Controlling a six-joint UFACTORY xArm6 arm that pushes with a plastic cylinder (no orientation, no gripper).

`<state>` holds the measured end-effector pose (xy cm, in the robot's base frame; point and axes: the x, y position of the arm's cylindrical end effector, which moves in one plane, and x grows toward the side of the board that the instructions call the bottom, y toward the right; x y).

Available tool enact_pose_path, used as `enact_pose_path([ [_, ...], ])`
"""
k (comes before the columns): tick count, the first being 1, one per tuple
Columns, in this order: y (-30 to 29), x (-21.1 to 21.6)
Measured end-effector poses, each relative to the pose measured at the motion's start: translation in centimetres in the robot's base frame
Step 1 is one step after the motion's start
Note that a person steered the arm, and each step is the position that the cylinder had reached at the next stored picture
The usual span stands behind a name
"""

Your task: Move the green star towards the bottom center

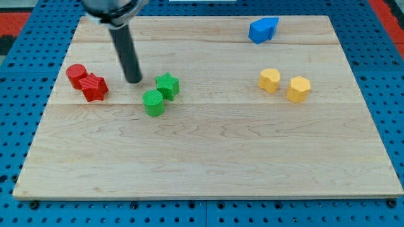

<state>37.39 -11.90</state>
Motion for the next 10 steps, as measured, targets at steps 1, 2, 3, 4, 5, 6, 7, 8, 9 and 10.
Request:
enact_pose_path([
  [1, 4.2, -1.0],
  [2, 5.4, -0.9],
  [3, 9.5, 1.8],
  [4, 13.9, 4.6],
  [5, 9.0, -2.3],
  [6, 2.7, -2.7],
  [7, 5.9, 0.9],
  [8, 13.1, 3.0],
  [9, 15.3, 3.3],
  [10, 13.6, 2.5],
])
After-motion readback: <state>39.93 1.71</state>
